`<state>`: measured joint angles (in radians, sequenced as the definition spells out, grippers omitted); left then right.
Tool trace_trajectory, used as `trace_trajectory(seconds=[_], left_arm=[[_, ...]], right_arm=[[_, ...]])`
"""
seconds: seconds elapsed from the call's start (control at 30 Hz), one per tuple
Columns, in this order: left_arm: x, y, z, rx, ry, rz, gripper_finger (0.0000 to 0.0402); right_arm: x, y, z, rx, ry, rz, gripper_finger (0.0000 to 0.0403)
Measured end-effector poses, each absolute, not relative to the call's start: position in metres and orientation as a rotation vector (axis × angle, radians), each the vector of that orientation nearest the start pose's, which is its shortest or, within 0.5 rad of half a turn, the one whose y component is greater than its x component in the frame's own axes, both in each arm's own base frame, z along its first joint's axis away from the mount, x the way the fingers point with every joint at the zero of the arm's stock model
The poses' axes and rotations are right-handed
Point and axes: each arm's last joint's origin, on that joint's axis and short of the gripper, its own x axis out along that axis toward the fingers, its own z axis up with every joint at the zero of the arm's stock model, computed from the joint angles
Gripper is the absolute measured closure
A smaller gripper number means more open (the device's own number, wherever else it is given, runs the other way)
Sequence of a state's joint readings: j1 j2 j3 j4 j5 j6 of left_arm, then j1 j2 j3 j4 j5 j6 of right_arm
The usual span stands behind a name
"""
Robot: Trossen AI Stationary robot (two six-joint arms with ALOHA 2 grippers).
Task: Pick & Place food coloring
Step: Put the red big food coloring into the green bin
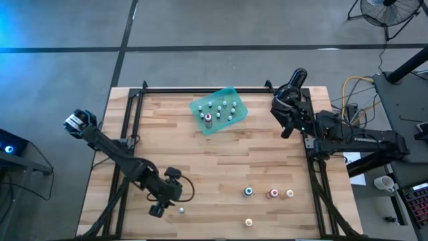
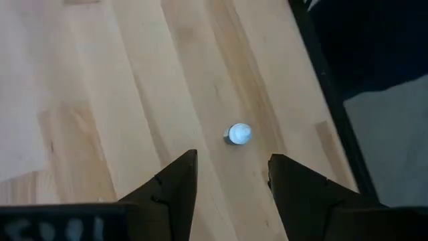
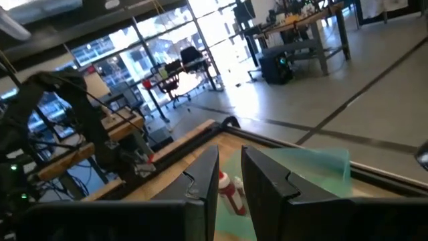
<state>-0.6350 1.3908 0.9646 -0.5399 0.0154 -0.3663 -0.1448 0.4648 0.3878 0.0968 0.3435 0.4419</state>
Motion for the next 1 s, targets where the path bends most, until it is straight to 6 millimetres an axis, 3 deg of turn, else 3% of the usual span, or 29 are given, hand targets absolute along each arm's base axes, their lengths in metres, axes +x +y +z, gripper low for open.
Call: trace_trajectory(seconds=[0.3,0.6,1.0], left_arm=[[0.243,-0.182,0.209,0.007,1.021,-0.449,0.0244],[0.245,-0.209,0.192,0.068,1.070,-0.503,0.0244],[0.248,-0.212,0.177,0.089,1.110,-0.388,0.0244]], right_arm=[[0.124,-0.028,0.257,0.429,-0.047,-0.493,0.0344],[0.124,-0.028,0.256,0.428,-0.041,-0.494,0.0344],[0.124,-0.028,0.256,0.428,-0.035,-0.495,0.0344]])
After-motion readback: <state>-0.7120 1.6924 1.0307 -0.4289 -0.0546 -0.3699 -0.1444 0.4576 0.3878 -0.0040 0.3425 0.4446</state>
